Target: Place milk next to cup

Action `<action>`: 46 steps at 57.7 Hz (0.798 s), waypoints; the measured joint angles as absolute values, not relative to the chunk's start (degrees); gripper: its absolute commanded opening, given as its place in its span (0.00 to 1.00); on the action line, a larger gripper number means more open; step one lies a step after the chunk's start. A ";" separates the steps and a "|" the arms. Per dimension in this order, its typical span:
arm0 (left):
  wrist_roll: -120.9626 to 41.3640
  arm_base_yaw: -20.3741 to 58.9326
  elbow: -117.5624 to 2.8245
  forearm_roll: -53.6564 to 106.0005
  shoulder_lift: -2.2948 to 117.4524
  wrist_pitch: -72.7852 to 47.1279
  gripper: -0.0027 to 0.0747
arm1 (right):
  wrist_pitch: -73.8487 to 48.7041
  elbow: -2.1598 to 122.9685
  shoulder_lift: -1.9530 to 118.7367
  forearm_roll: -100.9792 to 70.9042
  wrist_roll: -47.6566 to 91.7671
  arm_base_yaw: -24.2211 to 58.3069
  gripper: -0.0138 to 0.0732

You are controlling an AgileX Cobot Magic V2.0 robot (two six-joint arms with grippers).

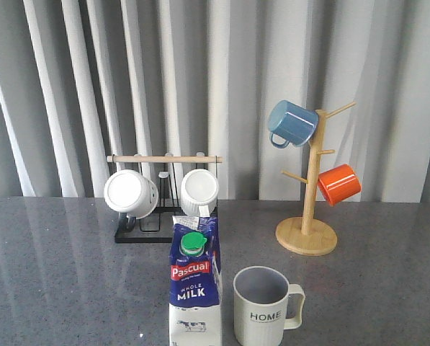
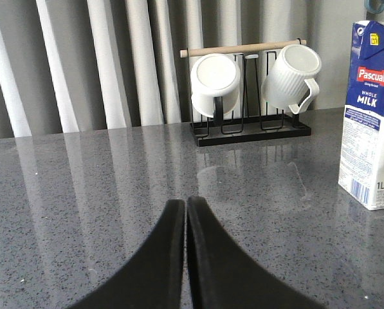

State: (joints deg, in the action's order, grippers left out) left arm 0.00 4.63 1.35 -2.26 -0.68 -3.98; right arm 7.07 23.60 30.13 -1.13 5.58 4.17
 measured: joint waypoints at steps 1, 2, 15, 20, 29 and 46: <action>0.00 4.63 1.35 -2.26 -0.68 -3.98 0.03 | 7.07 23.60 30.13 -1.13 5.58 4.17 0.15; 0.00 4.63 1.35 -2.26 -0.68 -3.98 0.03 | 7.07 23.60 30.13 -1.13 5.58 4.17 0.15; 0.00 4.63 1.35 -2.26 -0.68 -3.98 0.03 | 7.07 23.60 30.13 -1.13 5.58 4.17 0.15; 0.00 4.63 1.35 -2.26 -0.68 -3.98 0.03 | 7.33 22.96 29.59 -1.13 5.95 4.17 0.15; 0.00 4.63 1.35 -2.30 -0.68 -3.99 0.03 | 6.09 16.64 21.44 -1.57 6.49 4.17 0.15; 0.00 4.63 1.35 -2.30 -0.68 -3.99 0.03 | -0.74 0.66 3.28 -1.83 2.93 4.17 0.15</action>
State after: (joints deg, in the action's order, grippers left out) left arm 0.00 4.63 1.35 -2.30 -0.68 -3.99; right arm -0.74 0.66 3.28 -1.83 2.93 4.17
